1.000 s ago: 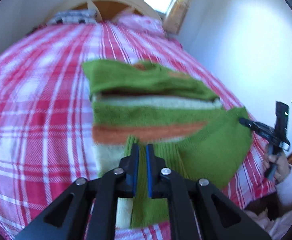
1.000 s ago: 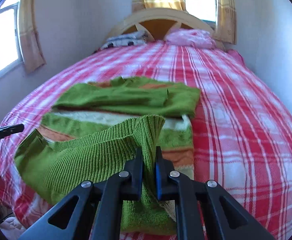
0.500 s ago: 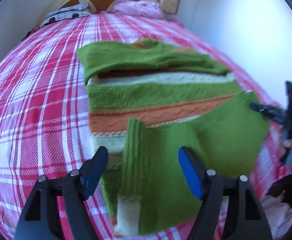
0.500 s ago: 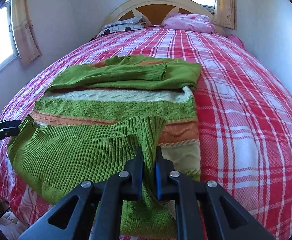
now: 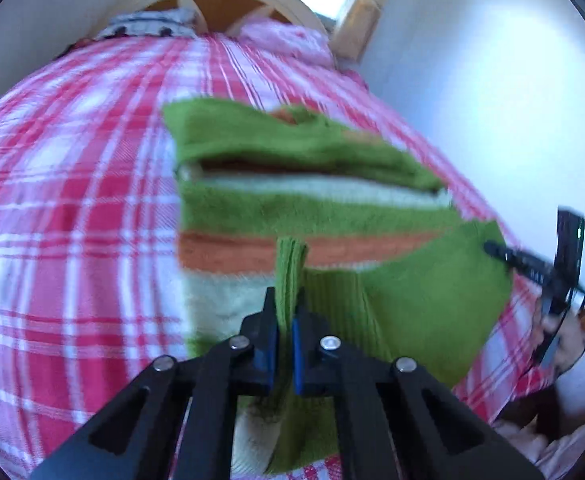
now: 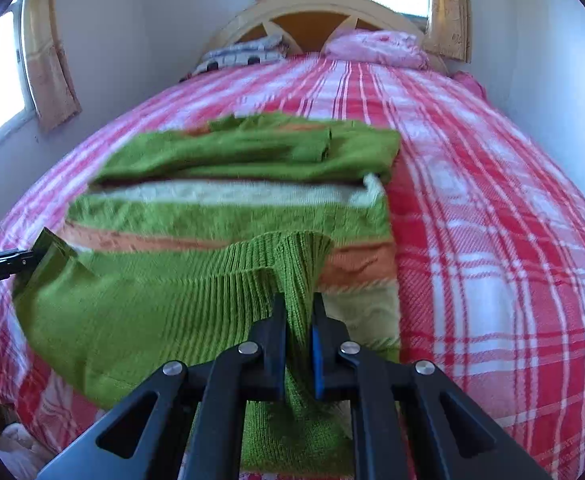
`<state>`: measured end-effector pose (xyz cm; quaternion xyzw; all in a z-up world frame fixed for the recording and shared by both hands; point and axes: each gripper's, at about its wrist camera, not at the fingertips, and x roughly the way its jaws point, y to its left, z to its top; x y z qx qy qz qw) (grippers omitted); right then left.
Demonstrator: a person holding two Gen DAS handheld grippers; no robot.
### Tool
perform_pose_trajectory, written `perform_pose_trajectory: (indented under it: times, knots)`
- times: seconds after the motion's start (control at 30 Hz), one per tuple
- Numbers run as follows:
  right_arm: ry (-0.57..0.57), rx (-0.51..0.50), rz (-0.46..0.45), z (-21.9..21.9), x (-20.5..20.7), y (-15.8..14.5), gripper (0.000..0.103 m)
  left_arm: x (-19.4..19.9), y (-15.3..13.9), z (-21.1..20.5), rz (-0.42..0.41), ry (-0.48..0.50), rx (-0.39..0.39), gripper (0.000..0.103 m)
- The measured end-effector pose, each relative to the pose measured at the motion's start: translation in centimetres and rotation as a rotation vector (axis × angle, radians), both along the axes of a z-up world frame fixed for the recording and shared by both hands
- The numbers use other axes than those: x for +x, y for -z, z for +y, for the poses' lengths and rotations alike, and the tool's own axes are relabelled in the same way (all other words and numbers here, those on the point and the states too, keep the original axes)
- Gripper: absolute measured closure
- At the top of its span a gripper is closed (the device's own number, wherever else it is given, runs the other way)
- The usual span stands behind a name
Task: Fold small clothes
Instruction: 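Carry the held hem up over the body toward the collar with the right tool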
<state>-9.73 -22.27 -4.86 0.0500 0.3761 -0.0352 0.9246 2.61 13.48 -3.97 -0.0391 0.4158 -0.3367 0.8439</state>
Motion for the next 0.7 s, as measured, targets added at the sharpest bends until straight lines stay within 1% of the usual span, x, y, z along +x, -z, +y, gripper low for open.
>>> perform_pose_trajectory:
  times: [0.07, 0.13, 0.27, 0.37, 0.53, 0.6, 0.7]
  knots:
    - [0.004, 0.014, -0.041, -0.3, -0.4, -1.3, 0.093, 0.4, -1.4, 0.9, -0.027, -0.039, -0.032, 0.097]
    - [0.012, 0.003, -0.070, -0.4, -0.5, -2.5, 0.093, 1.0, -2.7, 1.4, -0.052, -0.074, -0.054, 0.097]
    - [0.024, -0.008, -0.138, -0.6, -0.1, -4.6, 0.093, 2.0, -4.0, 1.4, -0.090, -0.119, -0.073, 0.097]
    - [0.021, -0.028, -0.159, -0.3, 0.5, -5.4, 0.093, 2.7, -3.7, 0.7, -0.083, -0.121, -0.072, 0.097]
    - [0.005, -0.088, -0.153, 0.5, 1.3, -5.6, 0.093, 3.2, -2.7, -0.5, -0.079, -0.104, -0.049, 0.098]
    - [0.006, -0.120, -0.161, 0.8, 1.3, -5.7, 0.093, 3.4, -2.6, -0.7, -0.081, -0.115, -0.039, 0.098]
    - [0.014, -0.138, -0.162, 0.9, 1.6, -5.6, 0.093, 4.4, -2.0, -0.9, -0.049, -0.118, -0.005, 0.097]
